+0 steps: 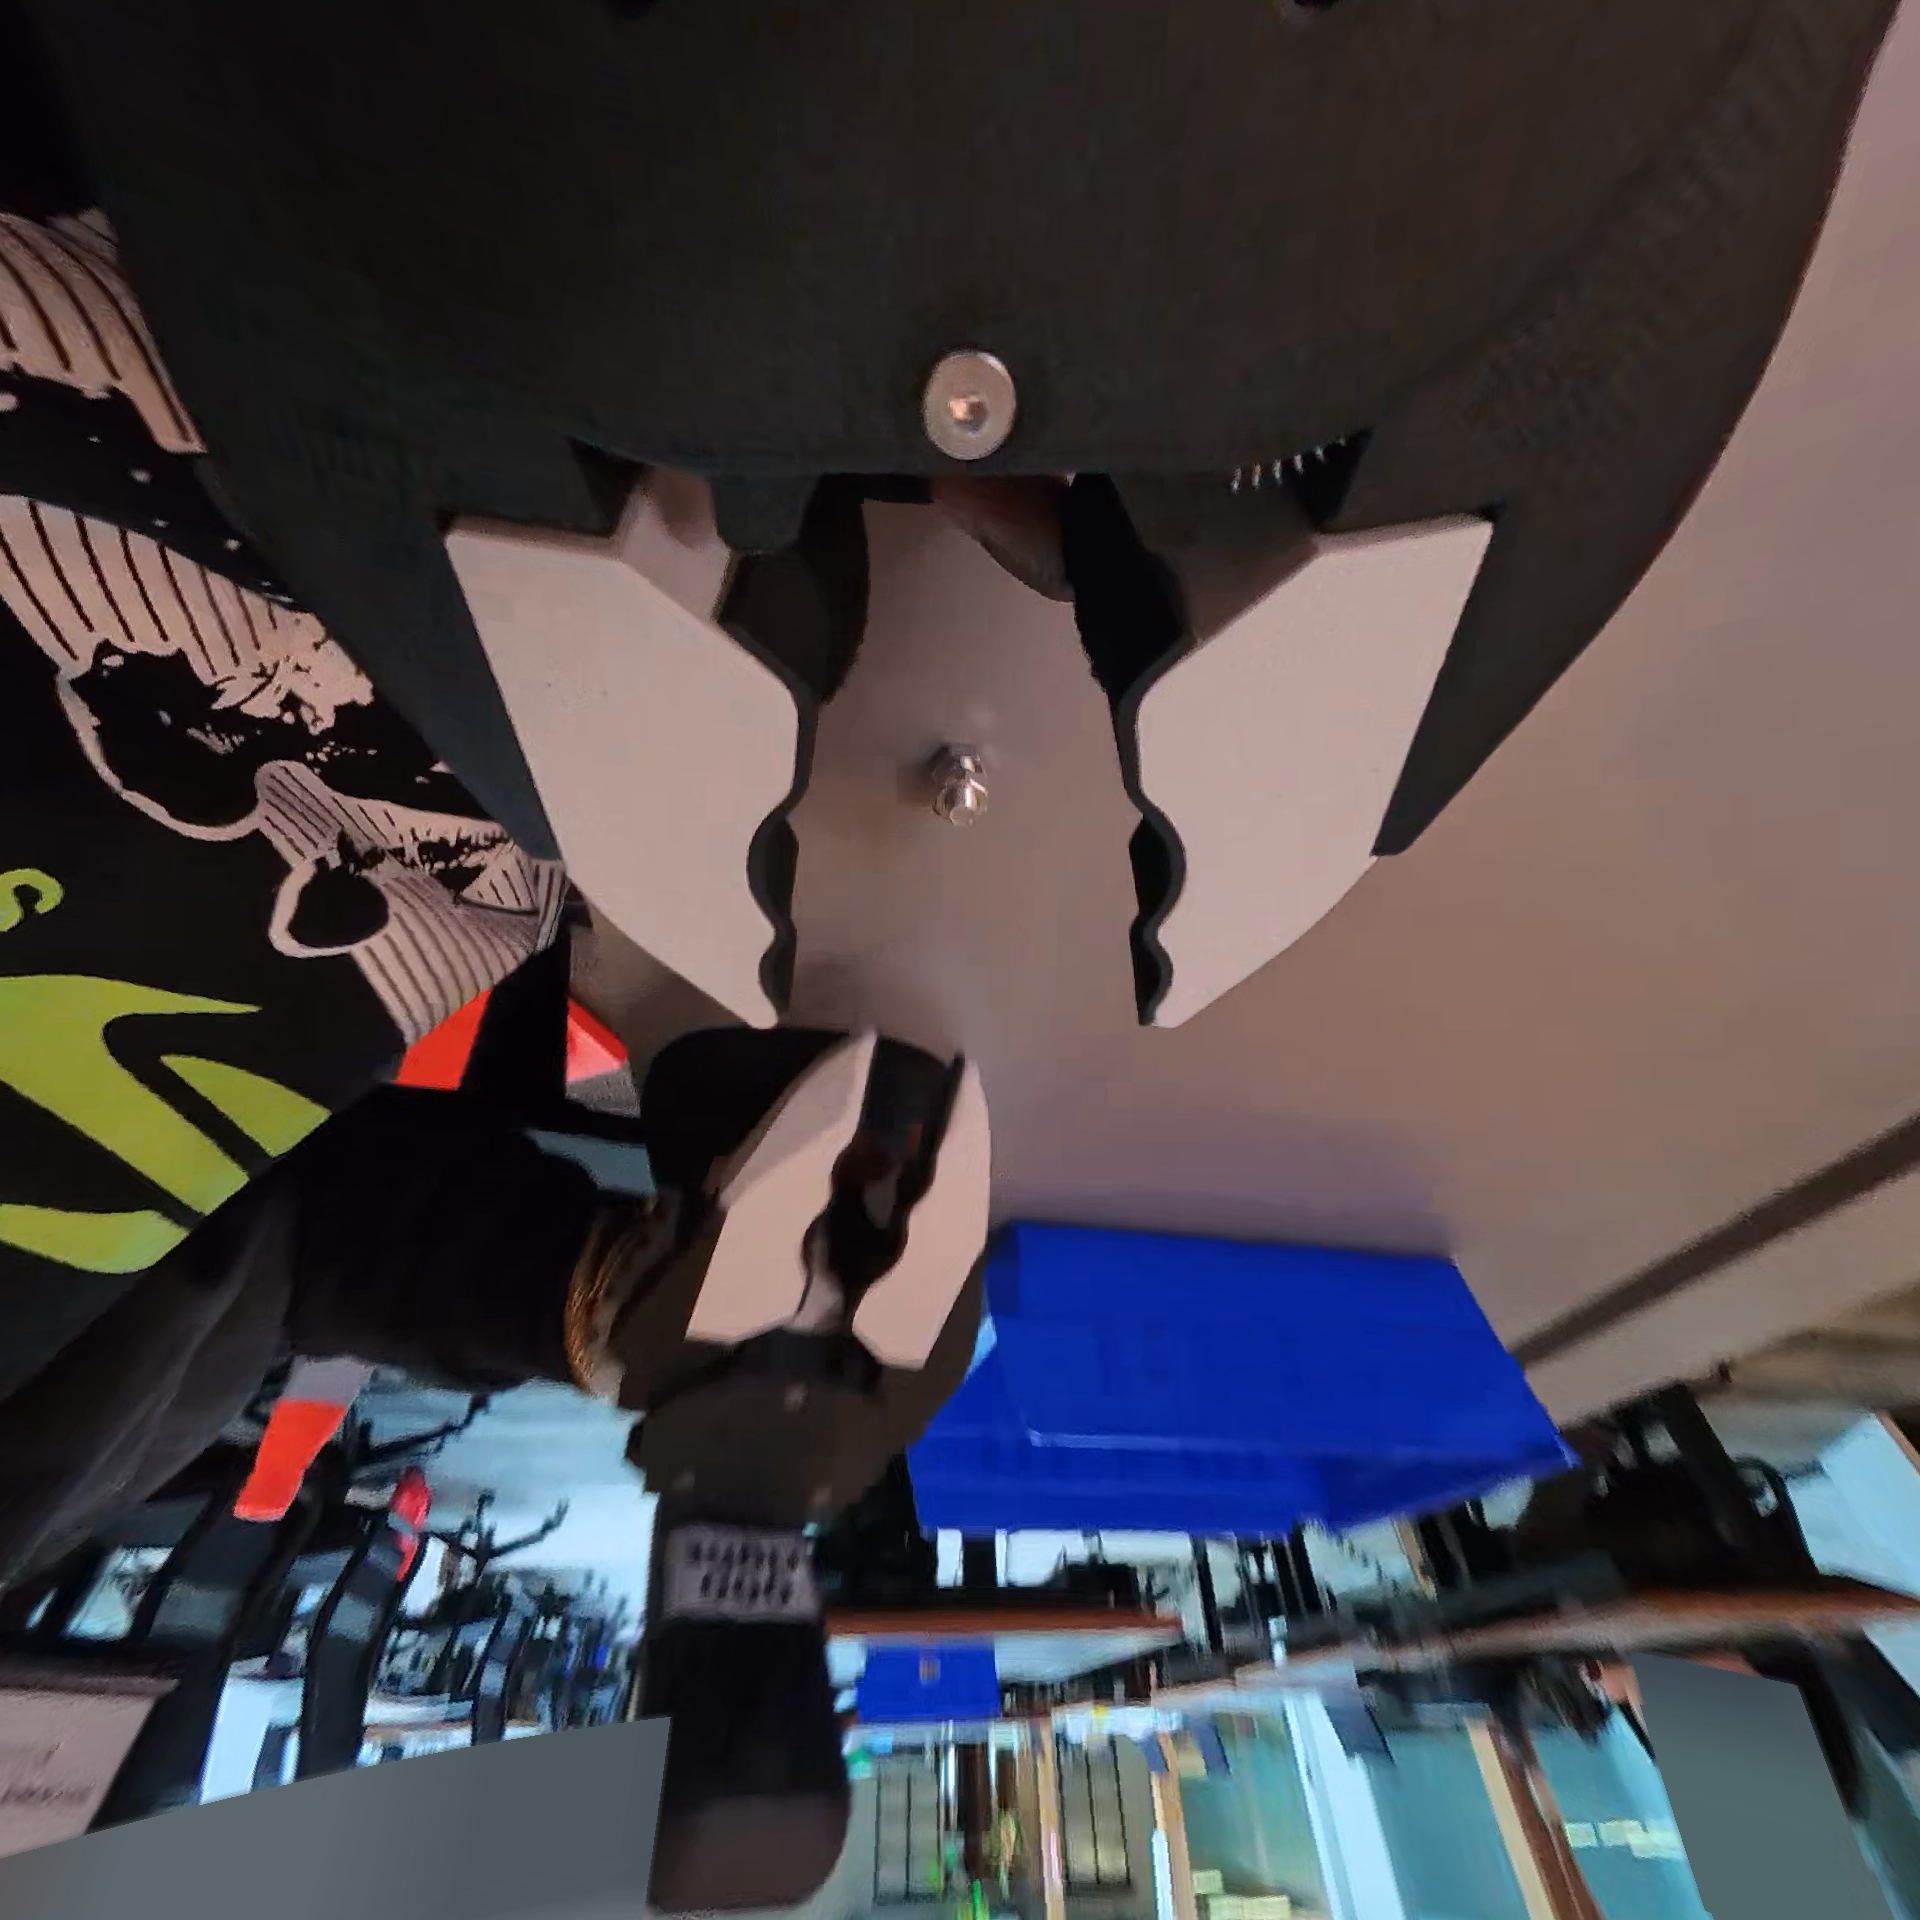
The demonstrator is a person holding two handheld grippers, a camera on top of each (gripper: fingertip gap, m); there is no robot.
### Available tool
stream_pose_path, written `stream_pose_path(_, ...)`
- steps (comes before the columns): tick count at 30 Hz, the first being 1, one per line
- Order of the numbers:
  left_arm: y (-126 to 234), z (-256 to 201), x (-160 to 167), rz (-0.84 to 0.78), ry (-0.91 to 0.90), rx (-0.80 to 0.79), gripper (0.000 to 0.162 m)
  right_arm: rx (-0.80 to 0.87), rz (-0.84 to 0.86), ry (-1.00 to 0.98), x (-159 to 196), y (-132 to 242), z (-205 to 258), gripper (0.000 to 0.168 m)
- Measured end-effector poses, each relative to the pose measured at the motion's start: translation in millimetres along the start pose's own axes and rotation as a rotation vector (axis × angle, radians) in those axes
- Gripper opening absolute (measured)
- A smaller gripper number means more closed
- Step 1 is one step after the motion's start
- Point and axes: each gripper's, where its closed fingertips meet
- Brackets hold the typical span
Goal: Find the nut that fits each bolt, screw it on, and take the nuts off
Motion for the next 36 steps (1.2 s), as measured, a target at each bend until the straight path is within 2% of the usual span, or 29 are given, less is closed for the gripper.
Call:
stream_pose_path(7, 4, -1, -2, -0.044, 0.011, 0.011, 0.063, -0.069, 0.186, 0.014, 15, -43, 7, 0.016)
stream_pose_path(17, 4, -2, -2, -0.051, -0.011, 0.009, 0.063, -0.095, 0.260, 0.051, 26, -51, 8, 0.013)
stream_pose_path(30, 2, -2, 3, -0.023, -0.024, 0.006, 0.063, -0.106, 0.247, 0.053, 23, -53, 8, 0.007)
stream_pose_path(33, 1, 0, 4, -0.009, -0.042, -0.023, 0.063, -0.101, 0.202, 0.034, 13, -48, 5, 0.007)
stream_pose_path(36, -2, 11, 6, 0.029, -0.055, -0.125, 0.063, -0.072, 0.138, 0.034, -9, -35, -3, 0.007)
Point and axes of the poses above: each gripper's, where its closed fingertips meet, y back along the fingers, x out of its underside, z = x × y across the jaws, and after that the axes turned 7 degrees about -z, right-handed
